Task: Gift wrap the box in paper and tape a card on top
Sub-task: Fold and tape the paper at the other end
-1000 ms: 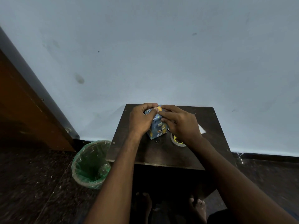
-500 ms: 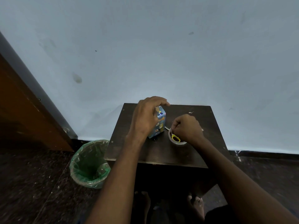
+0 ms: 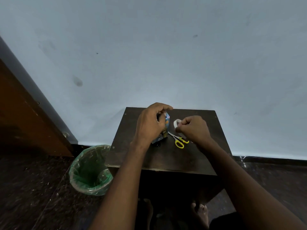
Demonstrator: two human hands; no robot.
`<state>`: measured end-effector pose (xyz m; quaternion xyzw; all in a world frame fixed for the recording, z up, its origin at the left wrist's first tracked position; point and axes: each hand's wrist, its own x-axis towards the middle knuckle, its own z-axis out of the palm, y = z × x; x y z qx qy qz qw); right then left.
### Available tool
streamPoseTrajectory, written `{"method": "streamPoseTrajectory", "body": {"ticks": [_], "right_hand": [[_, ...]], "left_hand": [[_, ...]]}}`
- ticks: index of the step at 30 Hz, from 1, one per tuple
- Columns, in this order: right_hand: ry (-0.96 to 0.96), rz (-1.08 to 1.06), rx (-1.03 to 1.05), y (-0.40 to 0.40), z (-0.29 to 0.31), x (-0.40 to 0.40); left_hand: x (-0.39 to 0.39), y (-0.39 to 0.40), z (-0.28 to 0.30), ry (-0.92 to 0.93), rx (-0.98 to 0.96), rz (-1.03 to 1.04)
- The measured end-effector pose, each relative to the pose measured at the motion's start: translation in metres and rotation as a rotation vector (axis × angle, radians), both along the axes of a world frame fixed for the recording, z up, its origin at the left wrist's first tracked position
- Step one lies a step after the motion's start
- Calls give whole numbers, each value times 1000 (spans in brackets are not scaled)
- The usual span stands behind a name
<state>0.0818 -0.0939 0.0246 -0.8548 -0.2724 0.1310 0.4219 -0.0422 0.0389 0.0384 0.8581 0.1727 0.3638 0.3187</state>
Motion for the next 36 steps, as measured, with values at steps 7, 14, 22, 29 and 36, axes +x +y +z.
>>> {"method": "streamPoseTrajectory", "body": {"ticks": [7, 14, 22, 29, 36], "right_hand": [[282, 121, 506, -8, 22, -7], [-26, 127, 456, -1, 13, -12], [-121, 168, 506, 2, 11, -16], [-164, 189, 494, 3, 7, -15], [-145, 196, 503, 5, 11, -25]], "left_hand": [[2, 0, 0, 10, -35, -15], [6, 0, 4, -12, -144, -37], [4, 7, 12, -14, -537, -101], [-2, 8, 17, -75, -654, -127], [2, 1, 17, -135, -635, -31]]}}
